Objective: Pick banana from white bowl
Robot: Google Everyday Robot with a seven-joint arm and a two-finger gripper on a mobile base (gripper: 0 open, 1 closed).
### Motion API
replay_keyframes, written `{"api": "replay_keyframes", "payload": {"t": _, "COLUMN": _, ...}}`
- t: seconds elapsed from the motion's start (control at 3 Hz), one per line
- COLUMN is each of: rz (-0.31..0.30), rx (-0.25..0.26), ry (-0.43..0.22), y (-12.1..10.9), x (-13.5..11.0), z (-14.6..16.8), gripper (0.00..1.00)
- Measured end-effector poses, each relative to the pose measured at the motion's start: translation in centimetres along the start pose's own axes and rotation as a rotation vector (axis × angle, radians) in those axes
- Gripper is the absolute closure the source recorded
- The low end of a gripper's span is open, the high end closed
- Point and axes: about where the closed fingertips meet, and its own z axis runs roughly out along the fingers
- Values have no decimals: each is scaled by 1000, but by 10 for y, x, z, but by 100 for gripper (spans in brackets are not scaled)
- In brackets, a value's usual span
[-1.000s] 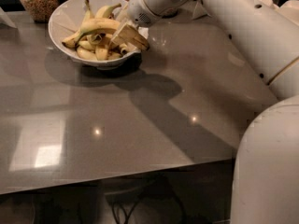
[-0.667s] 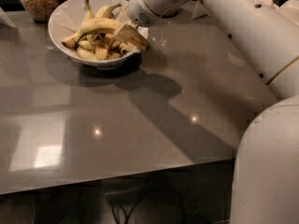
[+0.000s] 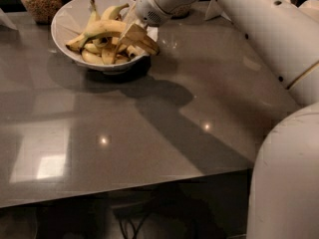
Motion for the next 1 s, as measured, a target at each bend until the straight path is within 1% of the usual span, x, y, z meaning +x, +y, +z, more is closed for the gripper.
{"api": "replay_keyframes", "payload": {"t": 0.33, "rz": 3, "rx": -13, "ry": 2, "y": 6, "x": -8, "z": -24, "gripper": 100}}
{"api": "replay_keyframes", "payload": {"t": 0.67, "rz": 9, "rx": -59, "ry": 6, "y": 19, "x": -6, "z": -50, "gripper": 100}}
{"api": "replay_keyframes", "payload": {"t": 1.0, "rz": 14, "rx": -105, "ry": 20, "y": 30, "x": -1, "z": -67, "gripper": 100}}
